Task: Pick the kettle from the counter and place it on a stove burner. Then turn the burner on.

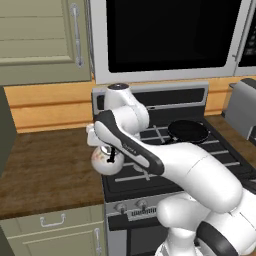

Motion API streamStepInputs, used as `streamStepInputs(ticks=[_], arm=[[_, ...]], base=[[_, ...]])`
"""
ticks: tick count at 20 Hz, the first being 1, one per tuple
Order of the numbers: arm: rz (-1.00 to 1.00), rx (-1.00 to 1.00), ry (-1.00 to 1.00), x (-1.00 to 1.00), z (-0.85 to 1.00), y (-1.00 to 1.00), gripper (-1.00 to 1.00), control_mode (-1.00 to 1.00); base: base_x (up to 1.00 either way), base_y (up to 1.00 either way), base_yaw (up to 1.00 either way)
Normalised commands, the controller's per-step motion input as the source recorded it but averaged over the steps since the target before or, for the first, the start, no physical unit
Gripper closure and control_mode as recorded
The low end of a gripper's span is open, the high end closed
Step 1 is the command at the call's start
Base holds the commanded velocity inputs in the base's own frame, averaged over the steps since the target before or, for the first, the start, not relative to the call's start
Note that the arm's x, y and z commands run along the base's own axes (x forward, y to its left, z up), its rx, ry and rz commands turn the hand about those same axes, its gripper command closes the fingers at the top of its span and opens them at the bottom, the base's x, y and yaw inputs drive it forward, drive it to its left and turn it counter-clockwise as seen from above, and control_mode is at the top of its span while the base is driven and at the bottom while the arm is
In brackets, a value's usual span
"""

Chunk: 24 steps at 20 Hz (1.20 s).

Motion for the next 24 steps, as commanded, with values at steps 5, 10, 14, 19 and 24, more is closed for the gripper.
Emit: streamStepInputs(ticks=[5, 10, 14, 19, 24], arm=[[0.05, -0.20, 0.26, 0.00, 0.44, -0.02, 1.00, -1.00], [-0.02, -0.03, 0.17, -0.16, -0.16, -0.01, 1.00, -1.00], [-0.03, 0.00, 0.00, 0.03, -0.08, -0.03, 1.00, -1.00], [0.00, 0.00, -0.01, 0.10, -0.01, -0.55, 1.00, -1.00], [0.00, 0.05, -0.05, 0.24, -0.14, -0.72, 1.00, -1.00]], base=[[0.00, 0.00, 0.00], [0.00, 0.00, 0.00], [0.00, 0.00, 0.00], [0.00, 0.00, 0.00], [0.00, 0.00, 0.00]])
